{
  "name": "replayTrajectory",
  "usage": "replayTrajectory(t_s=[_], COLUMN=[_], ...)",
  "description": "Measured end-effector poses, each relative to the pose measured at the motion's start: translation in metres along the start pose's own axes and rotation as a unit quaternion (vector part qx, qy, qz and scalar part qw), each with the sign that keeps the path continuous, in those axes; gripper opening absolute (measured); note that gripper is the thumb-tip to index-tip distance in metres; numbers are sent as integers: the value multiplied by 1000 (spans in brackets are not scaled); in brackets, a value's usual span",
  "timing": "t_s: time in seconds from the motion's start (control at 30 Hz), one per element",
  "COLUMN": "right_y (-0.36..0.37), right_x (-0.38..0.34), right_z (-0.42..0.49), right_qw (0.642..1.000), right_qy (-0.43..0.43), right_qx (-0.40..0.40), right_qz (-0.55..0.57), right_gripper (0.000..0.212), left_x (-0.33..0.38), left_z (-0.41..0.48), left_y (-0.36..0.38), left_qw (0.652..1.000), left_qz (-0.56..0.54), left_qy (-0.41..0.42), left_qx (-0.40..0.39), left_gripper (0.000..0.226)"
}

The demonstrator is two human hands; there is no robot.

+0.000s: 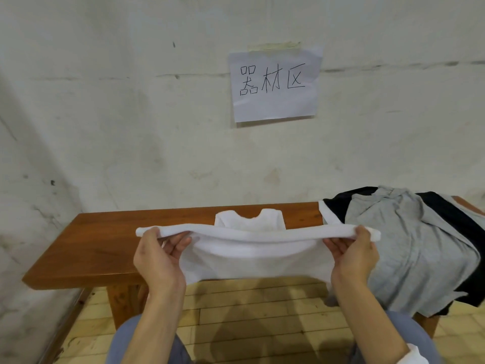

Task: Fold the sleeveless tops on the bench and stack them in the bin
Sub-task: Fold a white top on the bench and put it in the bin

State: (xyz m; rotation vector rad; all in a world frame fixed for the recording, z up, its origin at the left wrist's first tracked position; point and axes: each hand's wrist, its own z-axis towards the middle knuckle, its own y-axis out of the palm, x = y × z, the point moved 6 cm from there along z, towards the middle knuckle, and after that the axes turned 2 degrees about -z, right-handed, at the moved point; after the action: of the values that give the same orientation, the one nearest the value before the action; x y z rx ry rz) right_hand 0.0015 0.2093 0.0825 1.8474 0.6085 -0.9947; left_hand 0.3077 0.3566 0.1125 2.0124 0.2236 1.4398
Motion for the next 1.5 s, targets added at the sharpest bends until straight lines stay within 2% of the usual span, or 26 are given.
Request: replayTrajectory(t_s=[0.3, 0.5, 0.6, 0.63, 0.67, 0.7, 0.73, 0.77, 0.83, 0.87, 0.9, 0.93, 0.97, 1.07, 1.17, 1.23, 1.27, 1.33, 1.4, 1.43, 1.5], right_y=[8, 54, 80, 85, 85, 85, 84, 85, 86, 86, 85, 84, 86, 99, 120, 132, 136, 139, 132, 124, 99], right_x=[26, 60, 95, 111, 127, 139, 150, 158, 176, 186, 195, 201, 202, 207, 212, 209, 204, 196, 189, 187, 192], right_z=[24, 70, 102, 110, 114, 114, 112, 106, 92, 88, 85, 85, 85, 95, 115, 124, 124, 116, 91, 77, 54], right_qw=[998, 994, 986, 976, 957, 927, 887, 845, 742, 669, 595, 539, 509, 464, 405, 381, 375, 392, 461, 497, 542], right_qy=[22, 48, 85, 96, 96, 78, 36, -20, -120, -160, -192, -218, -236, -256, -244, -208, -188, -174, -181, -172, -135], right_qx=[-24, -51, -84, -105, -126, -149, -177, -209, -264, -274, -271, -259, -249, -282, -387, -448, -464, -455, -386, -334, -250], right_qz=[-53, -82, -116, -166, -243, -336, -424, -491, -604, -672, -732, -771, -789, -800, -792, -781, -780, -781, -779, -782, -791], right_gripper=[25, 15, 29, 33, 34, 35, 37, 42, 54, 62, 72, 81, 84, 86, 109, 105, 103, 104, 95, 88, 80], left_x=[-39, -77, -116, -135, -154, -169, -182, -191, -212, -219, -224, -227, -227, -225, -224, -222, -219, -214, -215, -220, -233], left_z=[29, 94, 137, 146, 151, 152, 151, 145, 132, 130, 133, 138, 139, 132, 113, 103, 101, 104, 106, 106, 109], left_y=[-1, 32, 52, 54, 52, 48, 46, 47, 49, 49, 47, 45, 44, 40, 32, 31, 35, 51, 76, 88, 99], left_qw=[997, 995, 990, 981, 962, 929, 879, 810, 625, 540, 487, 460, 447, 443, 437, 433, 436, 464, 496, 485, 429], left_qz=[67, 91, 83, 125, 204, 309, 412, 498, 632, 681, 717, 742, 762, 806, 847, 857, 853, 803, 694, 653, 640], left_qy=[-28, -44, -96, -115, -121, -96, -36, 43, 184, 234, 250, 251, 246, 207, 134, 102, 110, 200, 288, 306, 294], left_qx=[-2, -6, -58, -95, -135, -182, -239, -306, -420, -435, -431, -417, -398, -335, -272, -259, -264, -317, -436, -494, -566], left_gripper=[12, 15, 23, 28, 34, 38, 38, 40, 59, 74, 87, 96, 100, 89, 69, 74, 76, 69, 50, 45, 44])
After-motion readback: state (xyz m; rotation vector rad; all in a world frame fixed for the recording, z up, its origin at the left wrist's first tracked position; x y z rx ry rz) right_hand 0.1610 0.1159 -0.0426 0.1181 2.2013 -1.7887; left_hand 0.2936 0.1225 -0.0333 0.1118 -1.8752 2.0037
